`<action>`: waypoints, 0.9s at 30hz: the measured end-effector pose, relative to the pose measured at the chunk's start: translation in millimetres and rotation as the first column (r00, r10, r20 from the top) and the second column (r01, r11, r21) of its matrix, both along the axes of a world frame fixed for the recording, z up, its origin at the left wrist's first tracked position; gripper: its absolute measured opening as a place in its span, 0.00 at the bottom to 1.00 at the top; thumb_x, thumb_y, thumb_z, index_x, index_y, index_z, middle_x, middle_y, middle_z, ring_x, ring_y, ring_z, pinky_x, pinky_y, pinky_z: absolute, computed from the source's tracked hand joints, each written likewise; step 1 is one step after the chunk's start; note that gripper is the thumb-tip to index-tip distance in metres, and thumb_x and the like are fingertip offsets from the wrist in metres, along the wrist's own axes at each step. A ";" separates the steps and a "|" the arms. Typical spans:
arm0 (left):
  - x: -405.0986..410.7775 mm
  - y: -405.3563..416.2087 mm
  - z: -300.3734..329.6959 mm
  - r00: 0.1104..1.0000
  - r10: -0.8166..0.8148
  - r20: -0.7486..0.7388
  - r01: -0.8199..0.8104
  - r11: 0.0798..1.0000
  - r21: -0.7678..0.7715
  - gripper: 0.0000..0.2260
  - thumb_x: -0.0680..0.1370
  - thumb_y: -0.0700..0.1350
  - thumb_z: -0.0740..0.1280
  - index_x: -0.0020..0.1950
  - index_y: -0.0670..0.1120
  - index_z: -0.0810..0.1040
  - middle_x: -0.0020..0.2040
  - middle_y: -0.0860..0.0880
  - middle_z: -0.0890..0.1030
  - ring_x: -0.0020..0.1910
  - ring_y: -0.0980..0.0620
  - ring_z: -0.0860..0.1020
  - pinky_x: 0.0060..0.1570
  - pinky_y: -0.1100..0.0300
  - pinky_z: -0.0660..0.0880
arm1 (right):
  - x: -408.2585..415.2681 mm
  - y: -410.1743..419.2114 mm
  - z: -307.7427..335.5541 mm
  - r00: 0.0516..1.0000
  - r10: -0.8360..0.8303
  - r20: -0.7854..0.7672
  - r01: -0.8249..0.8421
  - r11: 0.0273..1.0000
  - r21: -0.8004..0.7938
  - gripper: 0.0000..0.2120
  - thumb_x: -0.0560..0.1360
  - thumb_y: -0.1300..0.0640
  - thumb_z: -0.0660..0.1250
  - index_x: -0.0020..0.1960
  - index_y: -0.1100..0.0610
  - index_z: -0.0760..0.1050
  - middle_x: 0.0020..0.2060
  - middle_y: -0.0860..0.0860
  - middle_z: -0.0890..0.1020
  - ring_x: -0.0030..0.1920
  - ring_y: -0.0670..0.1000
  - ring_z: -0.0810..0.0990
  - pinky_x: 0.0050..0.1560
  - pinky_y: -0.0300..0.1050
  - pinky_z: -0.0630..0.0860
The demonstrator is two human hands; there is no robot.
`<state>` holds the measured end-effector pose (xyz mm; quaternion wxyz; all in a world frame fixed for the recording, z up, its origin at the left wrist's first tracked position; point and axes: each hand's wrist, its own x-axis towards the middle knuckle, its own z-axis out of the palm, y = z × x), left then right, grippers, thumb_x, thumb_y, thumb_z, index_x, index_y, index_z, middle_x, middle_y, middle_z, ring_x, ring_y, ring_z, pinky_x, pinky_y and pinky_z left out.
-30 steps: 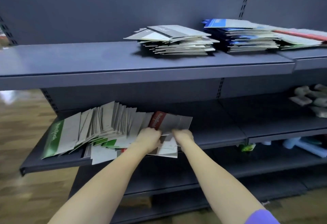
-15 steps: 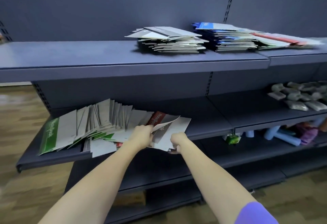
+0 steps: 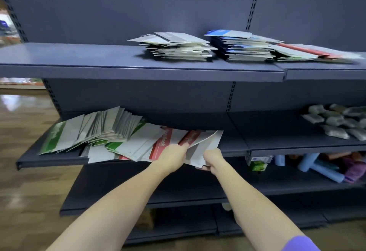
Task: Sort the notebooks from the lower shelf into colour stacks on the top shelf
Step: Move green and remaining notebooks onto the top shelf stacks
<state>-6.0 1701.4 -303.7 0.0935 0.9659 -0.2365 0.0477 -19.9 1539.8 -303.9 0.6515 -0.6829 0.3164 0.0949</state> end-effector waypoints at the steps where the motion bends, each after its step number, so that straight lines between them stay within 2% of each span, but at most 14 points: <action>1: -5.3 -11.8 -0.1 1.000 -0.002 -0.003 0.002 1.000 0.005 0.17 0.81 0.38 0.56 0.69 0.44 0.70 0.49 0.39 0.81 0.45 0.38 0.78 0.38 0.51 0.68 | -3.9 -9.9 0.9 1.000 0.002 -0.003 -0.002 1.000 0.007 0.17 0.76 0.71 0.56 0.61 0.59 0.72 0.55 0.58 0.80 0.50 0.59 0.81 0.41 0.59 0.84; 4: -14.3 -40.6 -4.6 1.000 0.005 -0.009 -0.005 0.999 0.033 0.11 0.82 0.40 0.57 0.62 0.45 0.73 0.47 0.41 0.81 0.42 0.39 0.78 0.38 0.49 0.74 | -10.7 -34.4 4.8 0.999 0.049 0.023 -0.050 0.997 0.065 0.15 0.77 0.71 0.57 0.59 0.60 0.75 0.49 0.57 0.83 0.48 0.57 0.83 0.36 0.52 0.84; 7: -22.0 -66.1 -0.9 1.000 -0.008 0.000 0.007 0.992 0.128 0.05 0.80 0.39 0.59 0.54 0.45 0.72 0.44 0.44 0.80 0.40 0.42 0.78 0.37 0.50 0.74 | -13.0 -53.7 9.4 0.995 0.053 0.083 -0.069 0.978 0.197 0.13 0.80 0.65 0.57 0.59 0.60 0.77 0.51 0.59 0.84 0.50 0.60 0.84 0.42 0.55 0.84; 8: -23.7 -72.9 -0.2 1.000 -0.007 0.005 0.006 0.991 0.135 0.05 0.80 0.39 0.59 0.54 0.45 0.72 0.44 0.45 0.80 0.40 0.42 0.78 0.36 0.51 0.72 | -12.5 -57.5 7.4 0.994 0.056 0.093 -0.078 0.964 0.256 0.13 0.82 0.58 0.57 0.60 0.59 0.77 0.52 0.59 0.84 0.51 0.61 0.84 0.46 0.58 0.84; 10: -27.9 -82.8 1.2 1.000 0.001 0.030 -0.005 0.990 0.140 0.05 0.80 0.40 0.60 0.53 0.46 0.74 0.44 0.46 0.80 0.39 0.45 0.76 0.36 0.53 0.70 | -10.0 -64.6 2.7 0.996 0.044 0.078 -0.070 0.924 0.377 0.26 0.81 0.36 0.54 0.61 0.55 0.76 0.55 0.60 0.83 0.53 0.63 0.84 0.50 0.63 0.83; 11: -30.1 -86.4 1.3 0.999 -0.005 0.041 -0.001 0.989 0.149 0.04 0.79 0.41 0.61 0.52 0.46 0.75 0.43 0.47 0.79 0.39 0.46 0.76 0.36 0.54 0.71 | -7.3 -68.4 -1.1 0.997 0.036 0.073 -0.064 0.899 0.434 0.32 0.78 0.28 0.52 0.61 0.54 0.74 0.56 0.61 0.82 0.53 0.64 0.83 0.50 0.64 0.82; 12: -30.9 -88.4 -0.8 0.999 -0.010 0.043 0.004 0.988 0.153 0.05 0.80 0.42 0.62 0.51 0.46 0.76 0.43 0.47 0.79 0.40 0.47 0.76 0.38 0.54 0.73 | -6.2 -71.5 -2.2 0.996 0.051 0.074 -0.079 0.891 0.447 0.33 0.76 0.26 0.52 0.60 0.53 0.72 0.56 0.62 0.81 0.53 0.64 0.83 0.50 0.64 0.82; 13: -32.1 -89.0 -3.6 0.999 -0.003 0.034 -0.002 0.990 0.144 0.05 0.80 0.43 0.61 0.52 0.47 0.77 0.44 0.47 0.79 0.42 0.47 0.77 0.39 0.53 0.75 | -7.6 -73.5 -1.4 0.995 0.077 0.071 -0.099 0.906 0.413 0.28 0.78 0.29 0.55 0.59 0.54 0.71 0.54 0.62 0.80 0.52 0.64 0.84 0.50 0.63 0.83; 15: -35.1 -86.7 -9.9 1.000 0.009 -0.006 -0.008 0.996 0.089 0.08 0.80 0.43 0.60 0.54 0.47 0.77 0.47 0.48 0.80 0.47 0.46 0.77 0.41 0.53 0.74 | -9.1 -75.8 -7.6 0.995 0.065 0.075 -0.085 0.948 0.308 0.13 0.82 0.49 0.64 0.58 0.58 0.73 0.49 0.59 0.81 0.49 0.60 0.84 0.50 0.61 0.83; 17: -36.7 -82.3 -13.8 0.999 -0.015 -0.032 0.018 0.996 0.091 0.08 0.78 0.42 0.59 0.54 0.50 0.75 0.51 0.49 0.79 0.51 0.47 0.75 0.42 0.55 0.70 | -8.0 -78.9 -19.4 0.996 0.030 0.085 -0.045 0.981 0.189 0.08 0.78 0.64 0.66 0.57 0.60 0.75 0.49 0.58 0.83 0.48 0.59 0.83 0.51 0.60 0.83; 19: -37.0 -77.1 -14.0 0.998 0.010 -0.055 -0.002 0.991 0.136 0.12 0.75 0.40 0.61 0.58 0.50 0.73 0.56 0.49 0.78 0.54 0.46 0.75 0.48 0.54 0.70 | -4.9 -85.1 -26.7 0.994 0.007 0.112 -0.021 0.992 0.126 0.08 0.76 0.65 0.65 0.54 0.58 0.75 0.51 0.56 0.83 0.48 0.57 0.83 0.51 0.55 0.82; 21: -33.8 -67.0 -15.0 0.991 0.115 -0.063 -0.102 0.979 0.175 0.18 0.74 0.39 0.62 0.64 0.48 0.71 0.62 0.49 0.76 0.59 0.46 0.74 0.55 0.54 0.69 | -3.3 -95.5 -28.2 0.990 -0.043 0.136 0.030 0.995 0.093 0.08 0.76 0.65 0.64 0.54 0.57 0.74 0.50 0.55 0.83 0.48 0.56 0.82 0.46 0.48 0.81; 24: -28.3 -45.0 -21.0 0.962 0.270 -0.037 -0.250 0.927 0.280 0.20 0.75 0.40 0.63 0.67 0.43 0.69 0.67 0.44 0.72 0.64 0.44 0.72 0.61 0.53 0.69 | 1.3 -112.9 -36.1 0.986 -0.104 0.132 0.086 0.987 0.135 0.12 0.76 0.65 0.63 0.57 0.57 0.76 0.50 0.53 0.83 0.50 0.57 0.82 0.50 0.52 0.82; 27: -23.1 -32.5 -21.5 0.948 0.307 -0.085 -0.267 0.912 0.311 0.18 0.77 0.41 0.64 0.66 0.42 0.69 0.66 0.44 0.71 0.65 0.44 0.71 0.59 0.52 0.71 | 2.3 -117.3 -38.0 0.987 -0.088 0.131 0.065 0.983 0.172 0.12 0.77 0.67 0.63 0.59 0.57 0.75 0.52 0.54 0.82 0.51 0.57 0.81 0.50 0.51 0.81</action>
